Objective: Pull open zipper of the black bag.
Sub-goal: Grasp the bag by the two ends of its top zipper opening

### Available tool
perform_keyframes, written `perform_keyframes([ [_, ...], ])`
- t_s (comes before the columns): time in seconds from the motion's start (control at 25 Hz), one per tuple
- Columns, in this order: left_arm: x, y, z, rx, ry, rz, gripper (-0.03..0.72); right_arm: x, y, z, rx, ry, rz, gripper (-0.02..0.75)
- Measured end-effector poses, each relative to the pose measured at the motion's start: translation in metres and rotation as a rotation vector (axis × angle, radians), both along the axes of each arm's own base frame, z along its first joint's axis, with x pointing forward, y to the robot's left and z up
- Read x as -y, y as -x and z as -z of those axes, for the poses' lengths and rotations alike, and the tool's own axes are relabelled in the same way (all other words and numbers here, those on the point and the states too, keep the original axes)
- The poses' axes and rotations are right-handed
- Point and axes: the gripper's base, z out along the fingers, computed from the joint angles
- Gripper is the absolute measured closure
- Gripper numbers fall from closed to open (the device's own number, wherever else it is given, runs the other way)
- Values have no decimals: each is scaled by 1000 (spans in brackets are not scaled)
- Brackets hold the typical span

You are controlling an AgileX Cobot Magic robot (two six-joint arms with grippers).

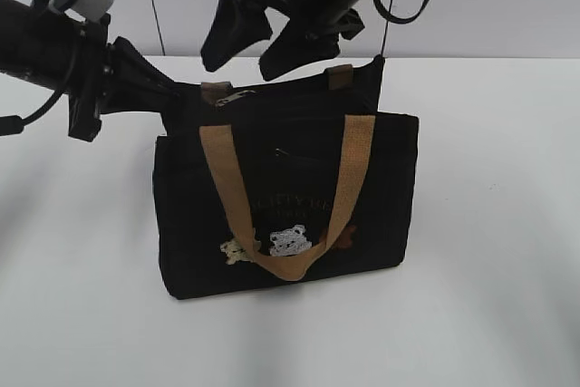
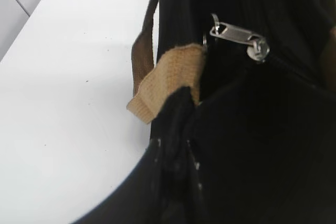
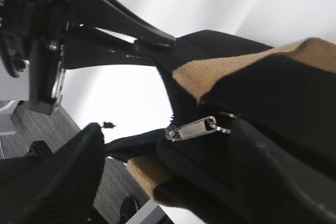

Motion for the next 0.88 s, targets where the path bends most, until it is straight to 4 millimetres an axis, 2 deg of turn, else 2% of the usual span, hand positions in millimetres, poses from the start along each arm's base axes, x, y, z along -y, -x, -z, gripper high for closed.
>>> perform_keyframes([
  [0.32, 0, 0, -1, -6, 13, -9, 637, -4, -9, 24, -39, 34, 9, 183],
  [0.88, 1, -1, -1, -23, 31, -32, 637, -5, -13, 29, -93, 25, 84, 183],
])
